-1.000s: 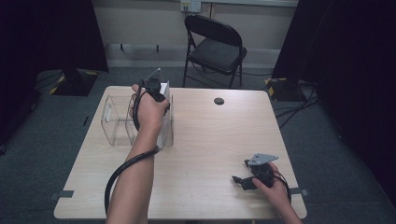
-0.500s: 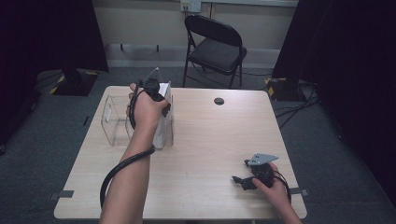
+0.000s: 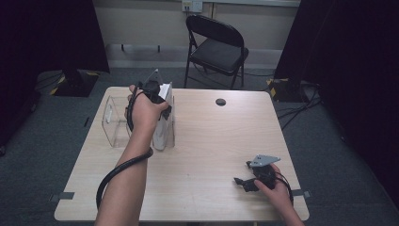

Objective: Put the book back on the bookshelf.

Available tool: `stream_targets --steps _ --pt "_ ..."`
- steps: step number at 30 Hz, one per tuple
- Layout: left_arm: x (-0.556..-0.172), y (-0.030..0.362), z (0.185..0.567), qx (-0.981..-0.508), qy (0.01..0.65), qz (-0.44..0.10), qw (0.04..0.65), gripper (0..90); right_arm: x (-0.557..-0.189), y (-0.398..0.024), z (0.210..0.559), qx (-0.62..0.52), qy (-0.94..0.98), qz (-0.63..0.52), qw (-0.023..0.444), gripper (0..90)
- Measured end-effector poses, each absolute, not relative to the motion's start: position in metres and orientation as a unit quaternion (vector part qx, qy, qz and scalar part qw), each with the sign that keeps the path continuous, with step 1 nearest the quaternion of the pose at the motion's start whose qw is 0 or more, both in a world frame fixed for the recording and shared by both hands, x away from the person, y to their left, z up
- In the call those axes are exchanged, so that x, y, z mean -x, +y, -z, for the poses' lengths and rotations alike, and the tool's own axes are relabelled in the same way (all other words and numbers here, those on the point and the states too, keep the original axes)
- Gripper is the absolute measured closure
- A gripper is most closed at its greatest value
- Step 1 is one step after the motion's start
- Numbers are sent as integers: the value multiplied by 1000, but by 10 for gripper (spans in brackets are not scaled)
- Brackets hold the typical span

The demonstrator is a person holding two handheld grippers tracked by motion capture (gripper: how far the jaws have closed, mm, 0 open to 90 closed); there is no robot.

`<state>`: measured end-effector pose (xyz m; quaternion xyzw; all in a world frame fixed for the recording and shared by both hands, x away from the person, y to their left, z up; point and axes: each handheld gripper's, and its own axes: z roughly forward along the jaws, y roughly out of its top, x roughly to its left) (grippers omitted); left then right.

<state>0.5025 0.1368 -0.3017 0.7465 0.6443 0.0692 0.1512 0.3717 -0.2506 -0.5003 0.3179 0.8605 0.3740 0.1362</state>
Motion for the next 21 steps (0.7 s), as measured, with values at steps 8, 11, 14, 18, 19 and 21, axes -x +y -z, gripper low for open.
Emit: stream_targets --steps 8,11,14,18,19,21 --pt "-499 136 303 -748 642 -63 153 310 -372 -251 500 -318 860 -374 136 121" --pt "-498 138 302 -757 633 -65 149 309 -372 -251 500 -318 860 -374 136 121" --pt "-496 138 301 -754 636 -63 153 307 -372 -250 500 -318 860 -374 137 122" --pt "-494 139 301 -756 633 -60 153 307 -372 -251 500 -318 861 -374 136 121" --pt "-493 138 302 -755 634 -59 157 306 -372 -251 500 -318 860 -374 136 121" --pt "-492 140 303 -762 625 -58 157 306 -372 -250 500 -318 860 -374 137 121"
